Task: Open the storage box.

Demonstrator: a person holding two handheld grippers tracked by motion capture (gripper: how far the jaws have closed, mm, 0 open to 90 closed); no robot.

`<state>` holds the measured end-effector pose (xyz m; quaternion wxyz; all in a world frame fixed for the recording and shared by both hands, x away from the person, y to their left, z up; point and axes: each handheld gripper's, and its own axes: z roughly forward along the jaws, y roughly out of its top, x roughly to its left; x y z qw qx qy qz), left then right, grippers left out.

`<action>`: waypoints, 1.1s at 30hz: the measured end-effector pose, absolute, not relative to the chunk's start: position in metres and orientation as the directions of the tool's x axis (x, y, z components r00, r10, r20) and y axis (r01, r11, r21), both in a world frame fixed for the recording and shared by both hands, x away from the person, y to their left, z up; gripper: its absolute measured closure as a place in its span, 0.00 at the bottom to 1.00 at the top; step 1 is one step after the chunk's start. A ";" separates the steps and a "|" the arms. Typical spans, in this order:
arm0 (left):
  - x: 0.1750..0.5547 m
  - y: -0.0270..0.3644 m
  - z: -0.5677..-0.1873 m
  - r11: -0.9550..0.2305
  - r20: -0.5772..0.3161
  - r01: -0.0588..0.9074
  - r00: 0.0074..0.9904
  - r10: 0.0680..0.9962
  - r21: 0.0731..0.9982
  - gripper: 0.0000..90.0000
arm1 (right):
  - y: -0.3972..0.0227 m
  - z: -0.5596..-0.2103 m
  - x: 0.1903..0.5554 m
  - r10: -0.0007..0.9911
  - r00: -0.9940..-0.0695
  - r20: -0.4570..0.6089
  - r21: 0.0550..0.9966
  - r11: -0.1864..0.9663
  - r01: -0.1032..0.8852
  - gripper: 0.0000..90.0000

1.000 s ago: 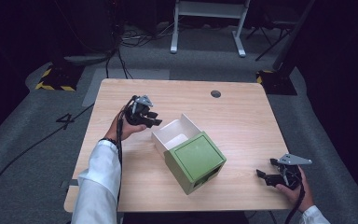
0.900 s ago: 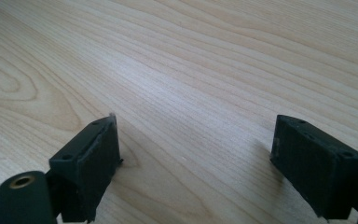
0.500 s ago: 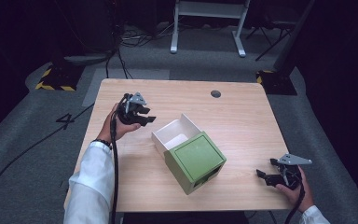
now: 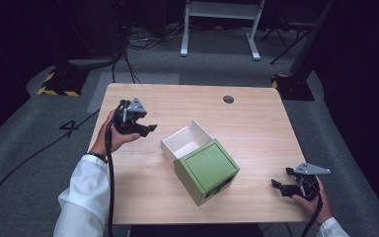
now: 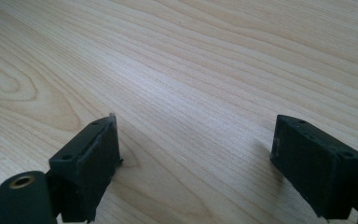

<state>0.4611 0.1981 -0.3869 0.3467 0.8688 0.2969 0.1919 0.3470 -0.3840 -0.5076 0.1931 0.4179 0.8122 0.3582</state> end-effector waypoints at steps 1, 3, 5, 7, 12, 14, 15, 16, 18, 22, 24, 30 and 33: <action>0.460 0.199 -0.387 -0.582 0.125 0.384 0.750 0.649 0.717 0.37 | -0.384 -0.508 0.347 0.817 -0.576 -0.014 0.744 0.394 0.540 0.17; 0.456 0.200 -0.387 -0.581 0.132 0.384 0.744 0.655 0.717 0.32 | -0.384 -0.508 0.347 0.817 -0.576 -0.014 0.744 0.394 0.540 0.17; 0.452 0.201 -0.387 -0.587 0.139 0.383 0.743 0.655 0.713 0.28 | -0.384 -0.508 0.347 0.817 -0.576 -0.014 0.743 0.394 0.541 0.17; 0.447 0.202 -0.388 -0.600 0.162 0.382 0.736 0.657 0.703 0.26 | -0.384 -0.508 0.347 0.817 -0.576 -0.015 0.743 0.394 0.540 0.17; 0.436 0.203 -0.390 -0.611 0.188 0.377 0.726 0.661 0.696 0.23 | -0.384 -0.508 0.347 0.817 -0.576 -0.014 0.743 0.394 0.541 0.17; 0.429 0.206 -0.392 -0.615 0.185 0.376 0.732 0.656 0.693 0.22 | -0.384 -0.508 0.347 0.817 -0.576 -0.014 0.744 0.394 0.540 0.17; 0.429 0.206 -0.392 -0.615 0.185 0.376 0.732 0.656 0.693 0.21 | -0.384 -0.508 0.347 0.817 -0.576 -0.014 0.744 0.394 0.540 0.17; 0.425 0.208 -0.394 -0.617 0.184 0.368 0.739 0.648 0.695 0.20 | -0.384 -0.508 0.347 0.817 -0.576 -0.013 0.744 0.393 0.541 0.17; 0.421 0.209 -0.397 -0.628 0.200 0.362 0.738 0.645 0.689 0.19 | -0.384 -0.508 0.347 0.817 -0.576 -0.013 0.744 0.393 0.541 0.17; 0.411 0.213 -0.404 -0.636 0.215 0.361 0.732 0.646 0.682 0.19 | -0.384 -0.508 0.347 0.817 -0.576 -0.014 0.744 0.393 0.540 0.17; 0.406 0.215 -0.408 -0.639 0.221 0.362 0.729 0.648 0.679 0.20 | -0.384 -0.508 0.347 0.817 -0.576 -0.013 0.744 0.393 0.541 0.17; 0.390 0.221 -0.418 -0.644 0.243 0.366 0.712 0.659 0.672 0.20 | -0.384 -0.508 0.347 0.818 -0.576 -0.014 0.744 0.393 0.541 0.17; 0.380 0.226 -0.424 -0.635 0.243 0.372 0.701 0.670 0.677 0.21 | -0.384 -0.508 0.347 0.818 -0.576 -0.014 0.744 0.393 0.541 0.17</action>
